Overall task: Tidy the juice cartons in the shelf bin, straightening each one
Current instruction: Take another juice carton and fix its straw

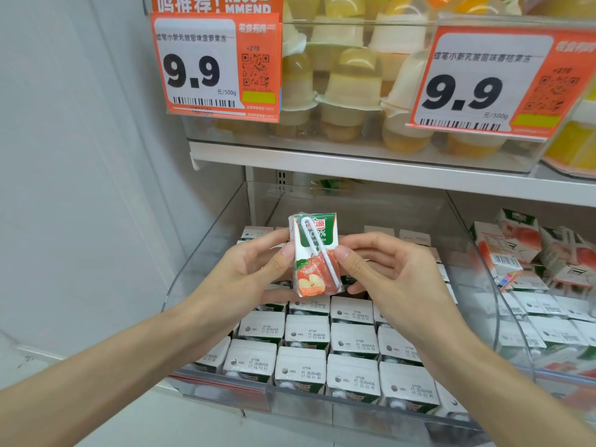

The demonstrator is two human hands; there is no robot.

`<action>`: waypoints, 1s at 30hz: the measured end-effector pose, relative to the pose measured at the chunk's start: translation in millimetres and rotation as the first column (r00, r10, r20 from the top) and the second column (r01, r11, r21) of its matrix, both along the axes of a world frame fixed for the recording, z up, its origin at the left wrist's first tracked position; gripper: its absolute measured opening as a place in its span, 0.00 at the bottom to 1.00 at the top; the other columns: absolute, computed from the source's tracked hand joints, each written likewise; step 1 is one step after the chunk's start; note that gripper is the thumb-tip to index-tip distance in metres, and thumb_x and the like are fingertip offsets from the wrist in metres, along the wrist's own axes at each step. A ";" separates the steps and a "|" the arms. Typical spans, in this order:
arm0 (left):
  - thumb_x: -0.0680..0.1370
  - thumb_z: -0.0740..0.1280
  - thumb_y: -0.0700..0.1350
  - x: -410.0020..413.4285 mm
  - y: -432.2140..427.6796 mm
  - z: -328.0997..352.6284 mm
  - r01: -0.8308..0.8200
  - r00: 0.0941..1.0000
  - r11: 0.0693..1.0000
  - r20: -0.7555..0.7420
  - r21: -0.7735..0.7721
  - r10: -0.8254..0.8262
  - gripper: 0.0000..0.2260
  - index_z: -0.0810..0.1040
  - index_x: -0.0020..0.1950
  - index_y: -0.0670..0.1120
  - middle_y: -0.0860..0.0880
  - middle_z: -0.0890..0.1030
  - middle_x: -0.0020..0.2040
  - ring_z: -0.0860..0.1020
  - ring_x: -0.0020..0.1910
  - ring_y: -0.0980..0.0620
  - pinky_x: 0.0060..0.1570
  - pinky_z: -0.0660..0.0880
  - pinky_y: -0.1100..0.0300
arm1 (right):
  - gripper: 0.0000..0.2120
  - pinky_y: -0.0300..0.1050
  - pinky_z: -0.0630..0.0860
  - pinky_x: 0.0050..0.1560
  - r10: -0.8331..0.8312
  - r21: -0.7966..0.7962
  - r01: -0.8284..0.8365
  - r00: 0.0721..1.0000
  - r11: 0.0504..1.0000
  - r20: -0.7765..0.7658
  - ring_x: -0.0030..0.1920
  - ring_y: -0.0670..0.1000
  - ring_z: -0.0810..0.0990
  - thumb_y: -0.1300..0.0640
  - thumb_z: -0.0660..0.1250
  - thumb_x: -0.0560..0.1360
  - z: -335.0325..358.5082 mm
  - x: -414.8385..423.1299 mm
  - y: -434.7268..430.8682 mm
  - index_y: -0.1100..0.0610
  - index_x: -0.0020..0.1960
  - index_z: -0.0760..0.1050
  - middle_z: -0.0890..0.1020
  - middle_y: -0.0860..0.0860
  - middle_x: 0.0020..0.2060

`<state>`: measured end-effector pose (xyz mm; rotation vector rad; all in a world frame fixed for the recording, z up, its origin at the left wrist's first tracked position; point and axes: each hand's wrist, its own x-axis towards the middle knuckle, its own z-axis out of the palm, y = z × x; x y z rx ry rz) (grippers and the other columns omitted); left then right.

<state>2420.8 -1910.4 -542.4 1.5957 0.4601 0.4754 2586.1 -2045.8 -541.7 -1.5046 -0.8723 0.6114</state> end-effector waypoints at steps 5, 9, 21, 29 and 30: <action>0.83 0.68 0.44 -0.1 -1.7 1.8 0.074 0.997 0.997 -0.001 -0.012 -0.074 0.21 0.75 0.75 0.54 0.51 0.85 0.66 0.85 0.63 0.47 0.63 0.81 0.55 | 0.04 0.35 0.81 0.43 -0.016 -0.003 0.016 1.000 1.000 -0.024 0.49 0.44 0.87 0.53 0.73 0.79 -0.4 0.7 1.3 0.50 0.52 0.86 0.89 0.44 0.48; 0.82 0.69 0.41 -0.8 0.8 3.6 0.086 0.996 0.996 -0.009 -0.030 -0.087 0.24 0.73 0.77 0.54 0.50 0.85 0.65 0.85 0.63 0.46 0.65 0.80 0.55 | 0.07 0.36 0.81 0.45 0.016 -0.009 -0.016 1.000 1.000 -0.021 0.52 0.43 0.87 0.56 0.70 0.82 1.3 0.5 -1.0 0.47 0.52 0.87 0.89 0.42 0.49; 0.86 0.63 0.42 0.7 7.5 -1.5 0.082 0.996 0.992 0.039 -0.092 -0.078 0.20 0.71 0.79 0.50 0.47 0.84 0.67 0.83 0.66 0.45 0.69 0.77 0.53 | 0.17 0.47 0.80 0.60 0.091 -0.084 -0.089 0.996 0.992 0.025 0.54 0.40 0.85 0.61 0.69 0.81 8.0 -3.5 -2.6 0.40 0.59 0.85 0.87 0.40 0.53; 0.87 0.58 0.40 0.9 11.7 -0.5 0.141 0.987 0.976 0.094 -0.166 -0.127 0.22 0.66 0.81 0.53 0.41 0.83 0.68 0.82 0.68 0.42 0.70 0.76 0.52 | 0.26 0.44 0.83 0.58 0.205 -0.108 -0.197 0.976 0.974 0.071 0.58 0.43 0.83 0.54 0.80 0.74 3.1 -6.9 -2.0 0.37 0.68 0.79 0.84 0.39 0.59; 0.87 0.58 0.39 0.6 13.0 -1.1 0.136 0.988 0.975 0.099 -0.174 -0.120 0.23 0.66 0.82 0.53 0.41 0.83 0.68 0.82 0.68 0.41 0.70 0.76 0.52 | 0.28 0.44 0.83 0.57 0.202 -0.102 -0.195 0.977 0.976 0.066 0.57 0.44 0.83 0.55 0.81 0.73 2.3 -5.9 -2.0 0.38 0.69 0.79 0.83 0.40 0.59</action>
